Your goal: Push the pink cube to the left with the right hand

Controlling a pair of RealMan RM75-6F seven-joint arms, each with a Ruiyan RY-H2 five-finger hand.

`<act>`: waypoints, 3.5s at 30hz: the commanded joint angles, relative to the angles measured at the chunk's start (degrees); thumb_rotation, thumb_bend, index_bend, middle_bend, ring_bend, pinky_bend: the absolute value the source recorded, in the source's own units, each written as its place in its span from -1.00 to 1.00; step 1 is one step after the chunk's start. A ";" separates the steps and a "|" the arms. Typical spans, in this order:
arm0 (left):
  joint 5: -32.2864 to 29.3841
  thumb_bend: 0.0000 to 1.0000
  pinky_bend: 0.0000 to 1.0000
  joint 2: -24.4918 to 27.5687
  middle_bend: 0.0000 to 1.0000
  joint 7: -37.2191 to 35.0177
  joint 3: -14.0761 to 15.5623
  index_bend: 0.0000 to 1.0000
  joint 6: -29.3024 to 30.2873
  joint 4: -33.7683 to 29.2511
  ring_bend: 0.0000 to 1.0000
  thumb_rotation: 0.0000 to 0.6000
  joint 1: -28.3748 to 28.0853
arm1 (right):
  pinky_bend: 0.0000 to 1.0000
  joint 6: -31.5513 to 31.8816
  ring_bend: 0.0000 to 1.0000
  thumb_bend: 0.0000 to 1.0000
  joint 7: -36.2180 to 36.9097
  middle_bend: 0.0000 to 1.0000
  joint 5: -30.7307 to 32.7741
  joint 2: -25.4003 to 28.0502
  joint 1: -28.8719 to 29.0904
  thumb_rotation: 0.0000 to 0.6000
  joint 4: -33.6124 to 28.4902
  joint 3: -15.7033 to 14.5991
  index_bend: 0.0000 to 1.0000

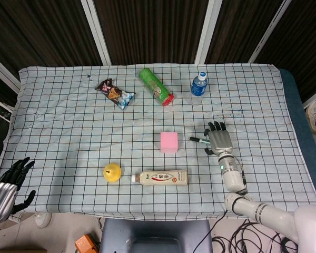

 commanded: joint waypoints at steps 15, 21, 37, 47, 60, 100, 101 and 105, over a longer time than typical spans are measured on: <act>0.06 -0.19 -0.59 -0.04 -1.00 -0.12 0.03 -1.00 -0.27 0.27 -1.00 1.00 -0.13 | -0.90 -1.05 -0.87 -0.03 1.53 -0.50 0.93 -3.16 2.26 1.00 4.76 -0.95 0.18; 0.34 -0.19 -0.59 -0.06 -1.00 -0.61 0.06 -1.00 0.24 0.62 -1.00 1.00 0.02 | -0.89 -0.70 -0.85 -0.03 0.83 -0.48 1.23 -3.82 2.75 1.00 5.18 -1.41 0.23; 0.41 -0.19 -0.59 -0.06 -1.00 -0.89 0.05 -1.00 0.55 0.74 -1.00 1.00 0.15 | -0.71 1.97 -0.33 -0.01 -0.33 0.08 0.46 -4.53 2.60 1.00 5.53 -2.37 0.66; 0.61 -0.19 -0.59 0.06 -1.00 -1.34 0.11 -1.00 0.91 0.84 -1.00 1.00 0.29 | -0.69 3.71 -0.21 0.01 -2.13 0.29 -0.43 -4.94 2.56 1.00 5.20 -2.89 0.83; 0.64 -0.19 -0.59 0.25 -1.00 -2.13 0.10 -1.00 1.34 1.07 -1.00 1.00 0.50 | -0.63 5.84 -0.15 0.03 -2.64 0.41 -3.35 -5.56 2.09 1.00 5.29 -3.50 0.97; -1.50 -0.19 -0.59 0.33 -1.00 -2.70 -0.73 -1.00 0.23 1.09 -1.00 1.00 0.40 | -0.53 4.00 -0.14 0.02 13.16 0.42 -31.29 -9.37 7.67 1.00 14.88 -6.70 0.98; -1.54 -0.19 -0.59 0.35 -1.00 -2.75 -0.74 -1.00 0.08 1.10 -1.00 1.00 0.33 | -0.53 3.67 -0.14 0.02 12.93 0.42 -30.95 -10.49 8.51 1.00 15.62 -5.83 0.98; -1.55 -0.19 -0.59 0.40 -1.00 -2.85 -0.71 -1.00 -0.20 1.07 -1.00 1.00 0.21 | -0.53 2.27 -0.14 0.02 11.24 0.42 -29.54 -14.11 11.27 1.00 18.05 -3.32 0.97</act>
